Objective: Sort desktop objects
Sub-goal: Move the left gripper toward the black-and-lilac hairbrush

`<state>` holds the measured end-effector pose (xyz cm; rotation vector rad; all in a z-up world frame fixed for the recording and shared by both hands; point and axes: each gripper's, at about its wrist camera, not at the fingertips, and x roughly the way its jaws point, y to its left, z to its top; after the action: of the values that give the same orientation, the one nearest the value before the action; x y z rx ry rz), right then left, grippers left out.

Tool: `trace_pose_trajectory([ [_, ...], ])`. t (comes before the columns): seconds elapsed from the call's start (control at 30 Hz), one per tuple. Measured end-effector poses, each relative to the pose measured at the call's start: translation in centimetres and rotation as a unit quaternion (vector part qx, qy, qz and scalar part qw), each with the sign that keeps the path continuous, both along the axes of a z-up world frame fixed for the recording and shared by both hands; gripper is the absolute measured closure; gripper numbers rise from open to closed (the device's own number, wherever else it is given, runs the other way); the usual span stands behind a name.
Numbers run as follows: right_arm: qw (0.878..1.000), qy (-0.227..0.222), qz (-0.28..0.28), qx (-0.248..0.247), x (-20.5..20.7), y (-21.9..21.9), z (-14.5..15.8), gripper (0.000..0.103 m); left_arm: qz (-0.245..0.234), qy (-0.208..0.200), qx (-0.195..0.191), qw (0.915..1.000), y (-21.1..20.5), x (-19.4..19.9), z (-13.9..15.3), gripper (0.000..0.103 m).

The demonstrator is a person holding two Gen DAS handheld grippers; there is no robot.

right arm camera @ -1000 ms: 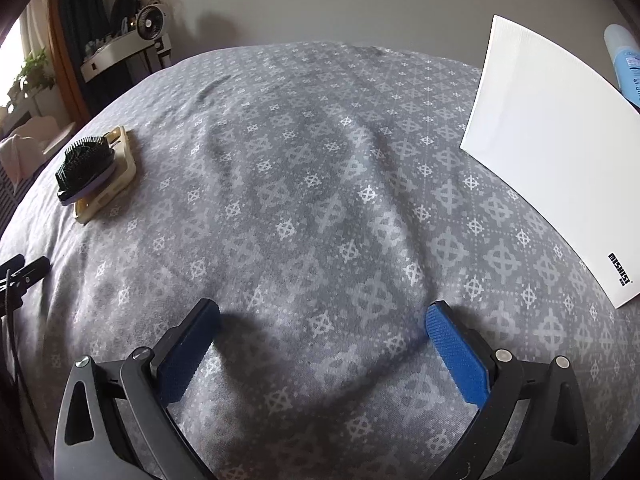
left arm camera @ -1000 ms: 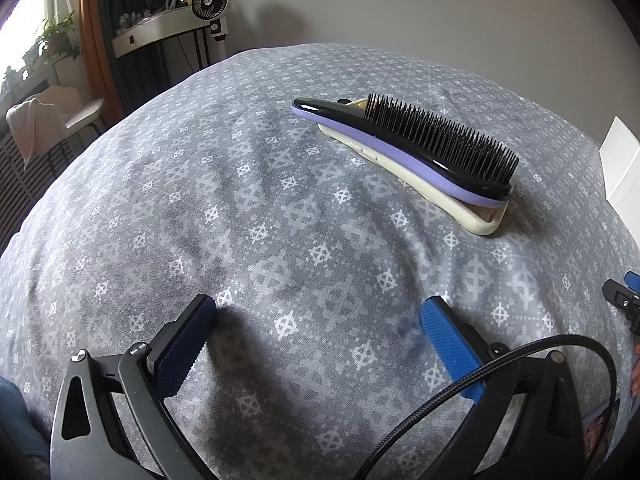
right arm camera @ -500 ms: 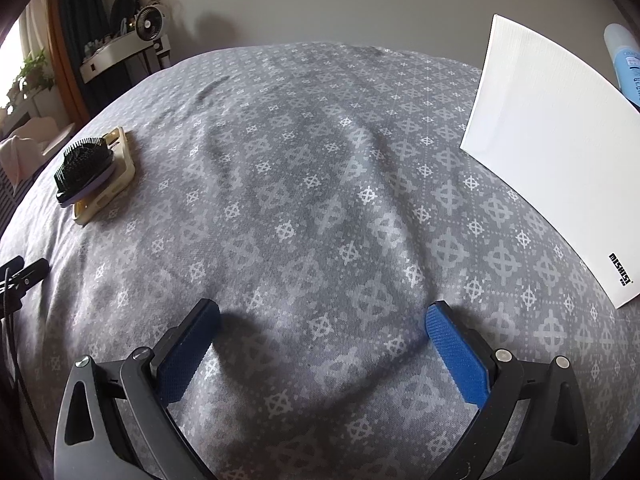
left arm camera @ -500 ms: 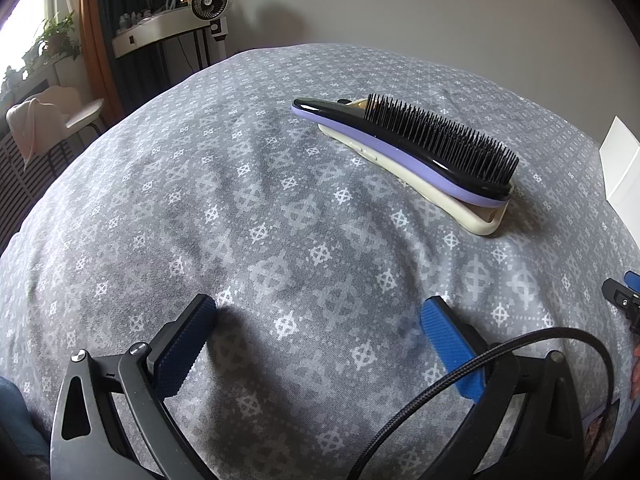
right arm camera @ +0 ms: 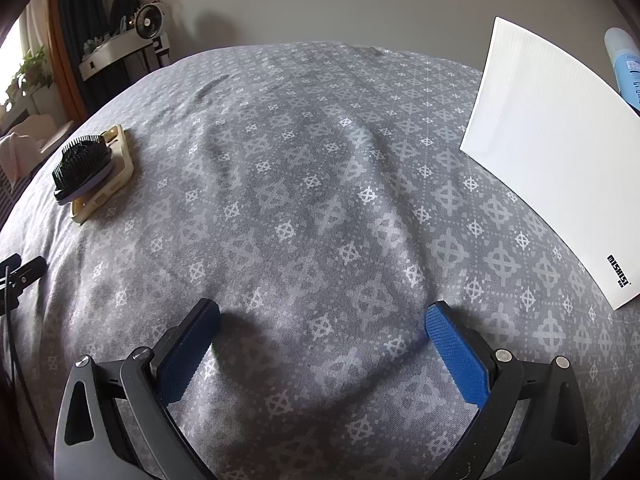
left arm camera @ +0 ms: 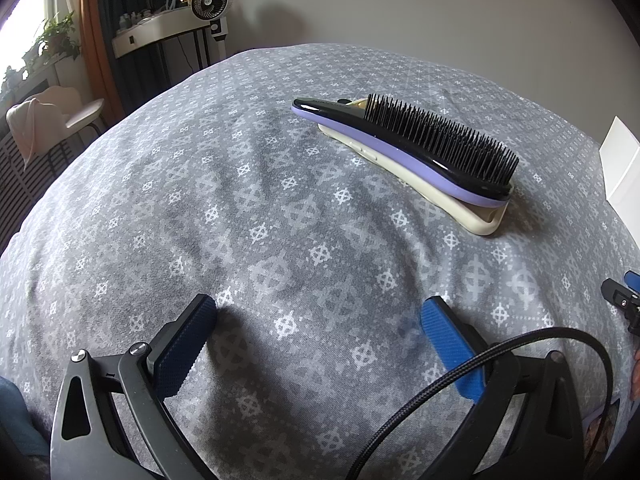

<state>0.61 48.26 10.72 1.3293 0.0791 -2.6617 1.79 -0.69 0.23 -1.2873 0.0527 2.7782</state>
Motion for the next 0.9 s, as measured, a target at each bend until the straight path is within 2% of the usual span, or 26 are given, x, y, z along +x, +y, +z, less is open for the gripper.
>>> trace_pose_trajectory([
  [0.67, 1.0, 0.001, 0.001, 0.002, -0.1, -0.1, 0.0, 0.0, 0.001, 0.001, -0.004, 1.0, 0.1, -0.2, -0.2, 0.0],
  [0.77, 1.0, 0.001, 0.001, 0.002, -0.2, 0.0, 0.0, 0.0, 0.014, -0.034, 0.005, 0.9993, -0.1, -1.2, 0.2, 0.0],
  [0.8, 1.0, 0.001, 0.001, 0.002, -0.2, 0.0, 0.0, 0.0, 0.01, -0.058, 0.016, 0.9981, -0.2, -1.6, 0.6, 0.0],
  [0.83, 1.0, 0.001, 0.001, 0.002, -0.2, 0.0, 0.0, 0.0, 0.005, -0.072, 0.044, 0.9964, -0.4, -1.8, 1.2, 0.0],
  [0.87, 1.0, 0.001, 0.001, 0.002, -0.2, 0.0, 0.0, 0.0, -0.006, -0.073, 0.108, 0.9914, -1.0, -1.9, 2.1, 0.0],
  [0.9, 1.0, 0.001, 0.001, 0.002, -0.2, 0.0, 0.0, 0.0, -0.012, -0.071, 0.169, 0.983, -1.7, -1.9, 2.7, 0.0],
])
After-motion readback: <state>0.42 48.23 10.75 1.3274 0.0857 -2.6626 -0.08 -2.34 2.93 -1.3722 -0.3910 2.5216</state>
